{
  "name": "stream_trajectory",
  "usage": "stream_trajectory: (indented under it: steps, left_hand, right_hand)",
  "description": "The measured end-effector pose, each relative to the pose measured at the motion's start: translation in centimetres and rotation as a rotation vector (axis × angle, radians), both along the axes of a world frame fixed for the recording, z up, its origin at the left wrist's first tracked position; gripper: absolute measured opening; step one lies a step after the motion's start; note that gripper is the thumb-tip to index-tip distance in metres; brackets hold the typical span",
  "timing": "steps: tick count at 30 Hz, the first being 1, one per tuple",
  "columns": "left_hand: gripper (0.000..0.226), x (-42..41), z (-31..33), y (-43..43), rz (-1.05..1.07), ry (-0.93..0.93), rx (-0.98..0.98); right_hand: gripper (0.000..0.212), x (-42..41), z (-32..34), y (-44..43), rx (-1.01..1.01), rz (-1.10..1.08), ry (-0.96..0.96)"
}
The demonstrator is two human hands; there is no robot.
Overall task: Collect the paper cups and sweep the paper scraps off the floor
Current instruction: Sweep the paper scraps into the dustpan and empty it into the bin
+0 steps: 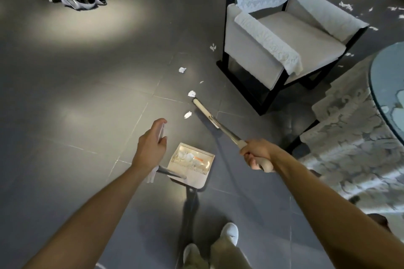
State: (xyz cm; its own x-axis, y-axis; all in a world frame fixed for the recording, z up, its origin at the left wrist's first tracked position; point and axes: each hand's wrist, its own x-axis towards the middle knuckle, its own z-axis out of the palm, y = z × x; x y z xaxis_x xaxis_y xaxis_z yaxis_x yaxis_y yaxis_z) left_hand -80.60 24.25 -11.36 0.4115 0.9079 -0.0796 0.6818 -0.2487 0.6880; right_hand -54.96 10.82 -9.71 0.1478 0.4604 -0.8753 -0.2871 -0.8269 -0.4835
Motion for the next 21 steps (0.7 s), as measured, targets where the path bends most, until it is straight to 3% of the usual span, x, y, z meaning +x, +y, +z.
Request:
stream_trajectory:
  steps: [4,12,21]
  left_hand:
    - [0.039,0.1,-0.6,3.3,0.035,-0.015,-0.008]
    - [0.042,4.3,-2.9,13.6,0.119,0.056,-0.058]
    - [0.043,9.0,-4.0,24.1,0.195,0.133,-0.109]
  right_hand:
    - [0.022,-0.3,-1.7,3.4,0.087,-0.061,-0.059]
    - [0.04,6.6,-5.2,15.5,0.121,0.038,-0.162]
    - [0.038,15.9,-7.5,31.0,0.047,0.156,-0.26]
